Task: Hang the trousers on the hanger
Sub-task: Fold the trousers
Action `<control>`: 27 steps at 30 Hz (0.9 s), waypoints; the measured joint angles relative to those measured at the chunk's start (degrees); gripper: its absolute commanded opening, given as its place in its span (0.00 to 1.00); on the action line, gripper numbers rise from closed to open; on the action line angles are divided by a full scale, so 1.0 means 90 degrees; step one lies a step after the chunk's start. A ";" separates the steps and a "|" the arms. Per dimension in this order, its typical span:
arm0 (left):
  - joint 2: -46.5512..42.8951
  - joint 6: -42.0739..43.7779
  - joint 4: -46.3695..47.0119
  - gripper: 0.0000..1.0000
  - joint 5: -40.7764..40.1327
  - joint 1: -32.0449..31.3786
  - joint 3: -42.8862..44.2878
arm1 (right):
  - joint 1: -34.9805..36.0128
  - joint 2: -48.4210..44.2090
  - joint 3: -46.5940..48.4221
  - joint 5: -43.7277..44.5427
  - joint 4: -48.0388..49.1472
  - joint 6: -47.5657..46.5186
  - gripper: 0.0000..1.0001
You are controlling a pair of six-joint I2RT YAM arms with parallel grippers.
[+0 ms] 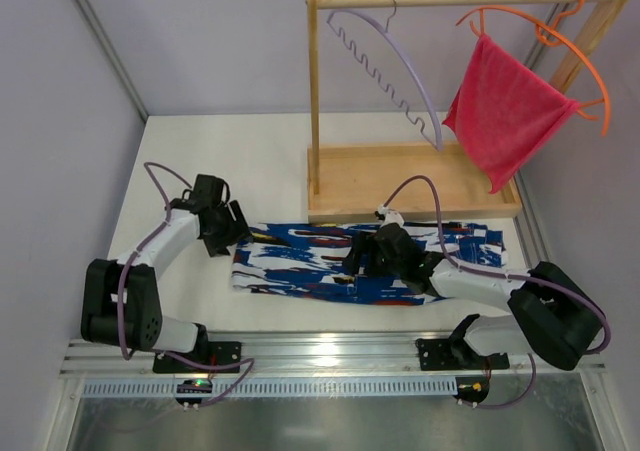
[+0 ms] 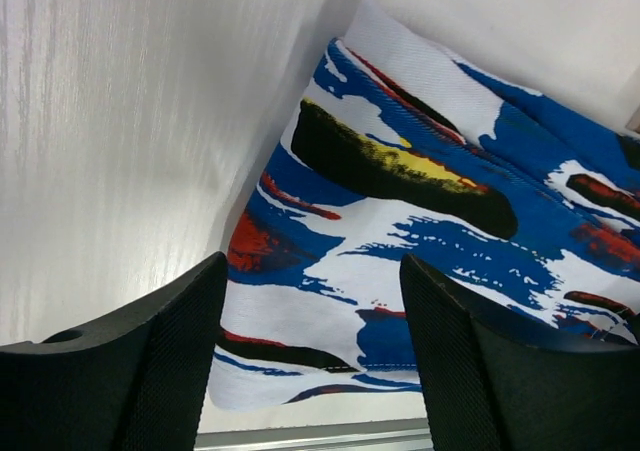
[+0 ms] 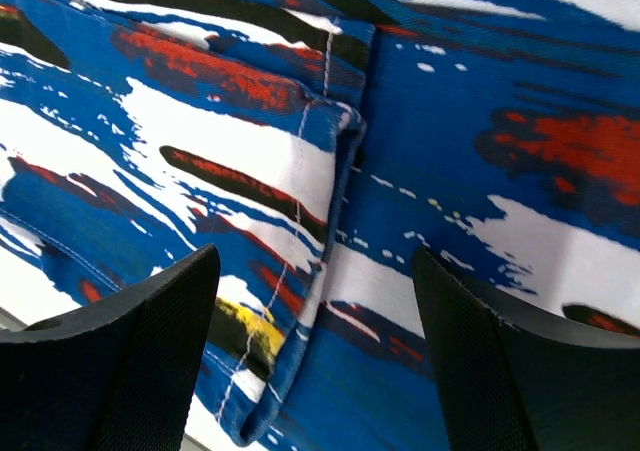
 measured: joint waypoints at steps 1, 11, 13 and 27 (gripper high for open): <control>0.0061 0.0022 0.0007 0.67 0.0017 0.0005 -0.0024 | -0.0032 0.0092 -0.0044 -0.0087 0.0170 -0.0012 0.80; 0.0981 0.0063 0.0168 0.29 0.0138 0.0104 -0.0036 | -0.0112 0.1056 -0.0080 -0.0692 0.2021 0.0066 0.78; 0.0984 0.0066 0.0129 0.20 0.0095 0.0134 -0.0034 | -0.0097 0.1112 -0.0080 -0.0690 0.2127 0.0102 0.77; 0.0976 0.0083 -0.0041 0.01 -0.0415 0.0136 0.0029 | 0.0100 0.1824 0.0214 -0.0512 0.2467 0.0136 0.16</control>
